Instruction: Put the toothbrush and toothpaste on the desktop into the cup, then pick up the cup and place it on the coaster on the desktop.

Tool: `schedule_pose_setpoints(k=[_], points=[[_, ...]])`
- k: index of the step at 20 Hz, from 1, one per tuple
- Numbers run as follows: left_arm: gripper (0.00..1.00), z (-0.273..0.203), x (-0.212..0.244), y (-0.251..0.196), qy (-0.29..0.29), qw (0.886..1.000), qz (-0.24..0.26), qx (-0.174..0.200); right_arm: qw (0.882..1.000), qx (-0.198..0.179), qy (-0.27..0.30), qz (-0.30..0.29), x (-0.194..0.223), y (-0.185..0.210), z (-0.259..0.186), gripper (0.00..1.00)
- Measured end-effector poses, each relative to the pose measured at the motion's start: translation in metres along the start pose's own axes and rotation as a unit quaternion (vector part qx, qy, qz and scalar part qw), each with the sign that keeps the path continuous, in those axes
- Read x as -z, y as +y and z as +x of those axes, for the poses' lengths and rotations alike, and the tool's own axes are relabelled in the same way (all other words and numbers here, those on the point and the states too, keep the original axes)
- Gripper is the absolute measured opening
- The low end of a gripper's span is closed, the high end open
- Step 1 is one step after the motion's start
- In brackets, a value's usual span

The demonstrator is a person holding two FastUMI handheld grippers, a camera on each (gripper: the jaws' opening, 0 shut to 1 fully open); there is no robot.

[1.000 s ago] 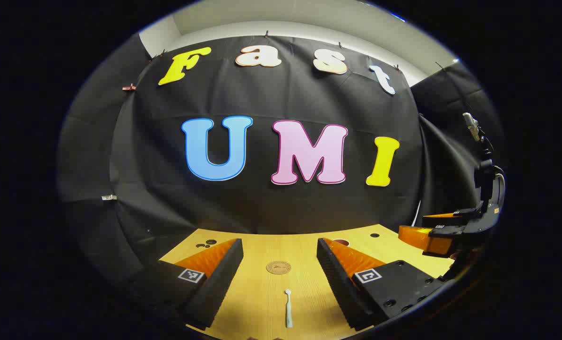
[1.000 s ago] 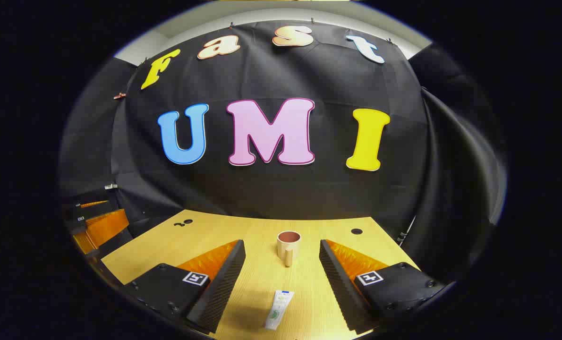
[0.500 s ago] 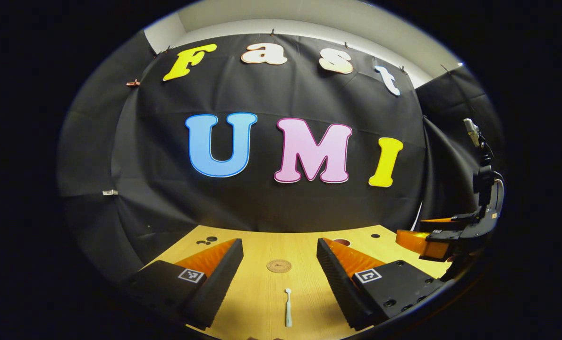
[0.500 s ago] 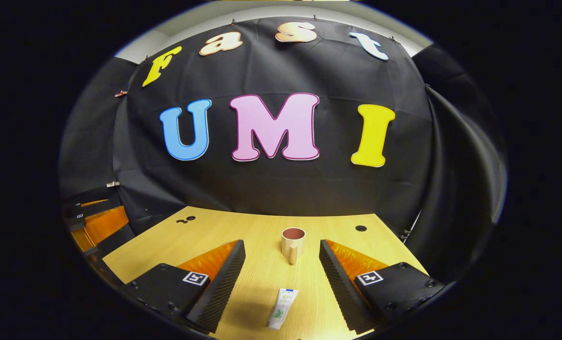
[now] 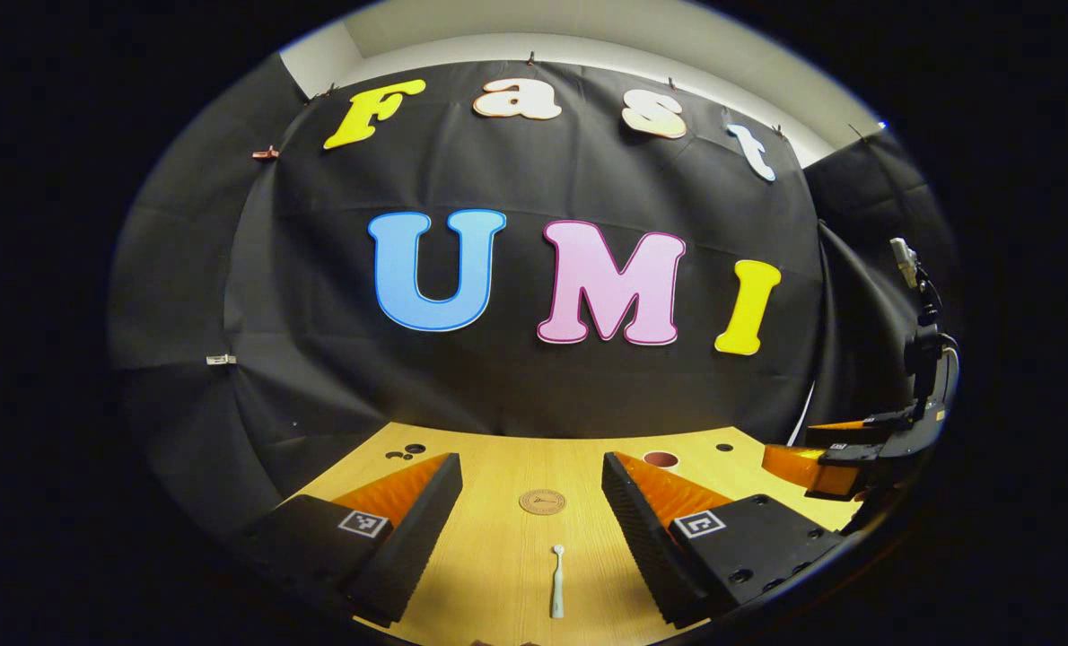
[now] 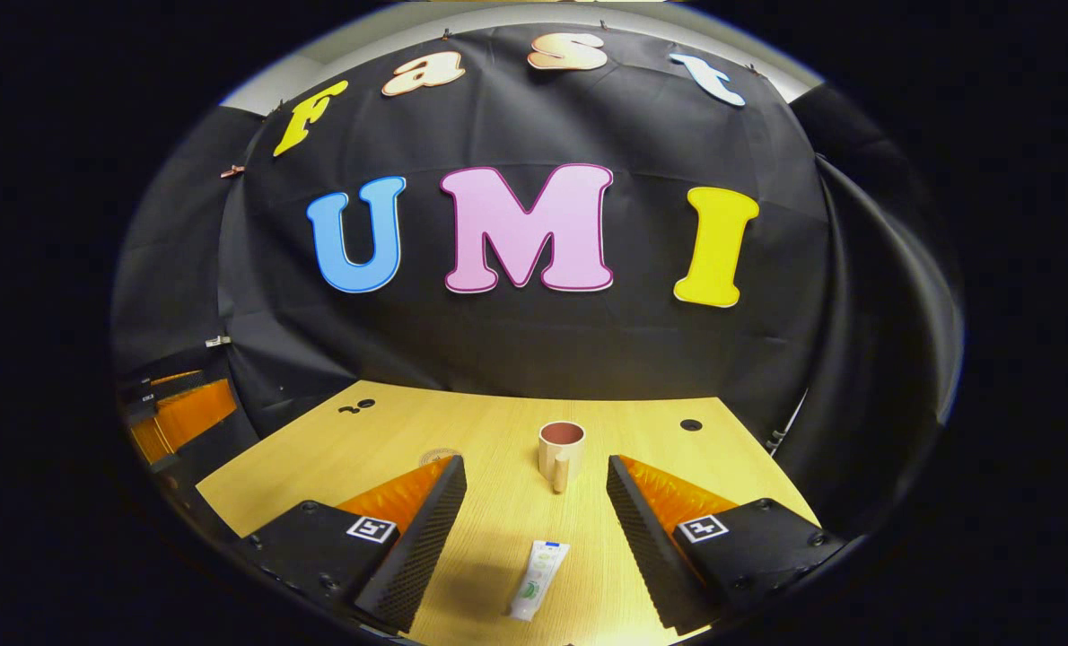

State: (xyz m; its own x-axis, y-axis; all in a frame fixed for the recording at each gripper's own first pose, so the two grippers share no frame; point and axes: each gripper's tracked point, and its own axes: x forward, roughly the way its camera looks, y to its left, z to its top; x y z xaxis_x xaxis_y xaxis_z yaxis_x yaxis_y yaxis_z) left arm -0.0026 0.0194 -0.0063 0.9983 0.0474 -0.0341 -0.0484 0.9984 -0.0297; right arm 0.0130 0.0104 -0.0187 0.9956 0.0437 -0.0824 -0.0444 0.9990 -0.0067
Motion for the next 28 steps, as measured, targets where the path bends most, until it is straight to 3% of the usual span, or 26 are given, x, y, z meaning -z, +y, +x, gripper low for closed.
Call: schedule_pose_setpoints(k=[6, 10, 17, 28], points=[[0.99, -0.002, -0.001, 0.004, 0.004, 1.0, 0.006, -0.007, 0.998, -0.015, 0.06, -0.024, 0.015, 0.0, 0.048, 0.98], [1.0, -0.002, 0.007, 0.013, 0.015, 1.0, -0.001, -0.025, 0.986, -0.025, 0.165, -0.026, 0.063, -0.003, 0.077, 0.98], [1.0, -0.005, 0.034, 0.032, 0.047, 0.996, -0.027, -0.069, 0.945, -0.026, 0.326, -0.014, 0.159, 0.003, 0.085, 0.98], [0.97, -0.011, 0.073, 0.037, 0.099, 0.99, -0.039, -0.093, 0.885, 0.002, 0.465, 0.016, 0.265, -0.014, 0.051, 0.99]])
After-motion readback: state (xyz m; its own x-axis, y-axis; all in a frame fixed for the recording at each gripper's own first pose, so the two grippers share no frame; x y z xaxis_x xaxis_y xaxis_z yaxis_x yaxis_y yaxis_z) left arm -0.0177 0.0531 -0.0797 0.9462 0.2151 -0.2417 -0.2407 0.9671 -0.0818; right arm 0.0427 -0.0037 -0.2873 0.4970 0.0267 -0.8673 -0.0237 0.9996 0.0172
